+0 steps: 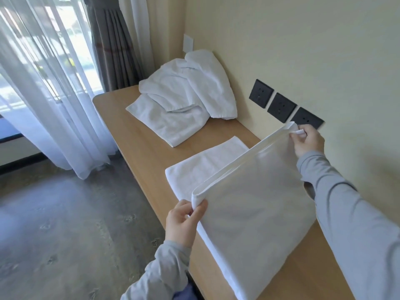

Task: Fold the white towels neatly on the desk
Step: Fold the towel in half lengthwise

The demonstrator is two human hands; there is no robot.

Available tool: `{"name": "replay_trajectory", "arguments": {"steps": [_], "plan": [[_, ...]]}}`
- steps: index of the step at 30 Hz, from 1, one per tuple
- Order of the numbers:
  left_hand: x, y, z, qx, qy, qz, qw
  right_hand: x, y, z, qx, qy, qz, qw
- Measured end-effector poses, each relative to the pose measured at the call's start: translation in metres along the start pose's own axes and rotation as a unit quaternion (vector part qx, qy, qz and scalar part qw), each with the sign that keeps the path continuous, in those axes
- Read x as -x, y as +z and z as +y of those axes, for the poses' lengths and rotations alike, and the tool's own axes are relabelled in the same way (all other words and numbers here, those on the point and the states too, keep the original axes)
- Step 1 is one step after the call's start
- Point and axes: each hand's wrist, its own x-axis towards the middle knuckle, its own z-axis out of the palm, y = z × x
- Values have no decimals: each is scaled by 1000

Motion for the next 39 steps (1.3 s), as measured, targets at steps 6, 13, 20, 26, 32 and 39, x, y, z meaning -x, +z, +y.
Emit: {"name": "replay_trajectory", "arguments": {"steps": [6, 13, 20, 26, 32, 39], "plan": [[-68, -24, -14, 23, -63, -8, 998, -29, 72, -5, 2, 9, -33, 999], [-153, -47, -42, -30, -142, -18, 989, -55, 158, 7, 39, 54, -79, 995], [-203, -57, -66, -80, -181, -42, 979, -66, 209, 23, 73, 114, -106, 985], [-228, -68, -82, -115, -183, -87, 972, -73, 230, 29, 97, 141, -143, 975], [-239, -77, -82, -287, -113, -142, 941, -76, 224, 31, 188, 127, -178, 957], [-252, -75, -74, -345, -174, -140, 912, -77, 244, 24, 274, 107, -198, 935]]}}
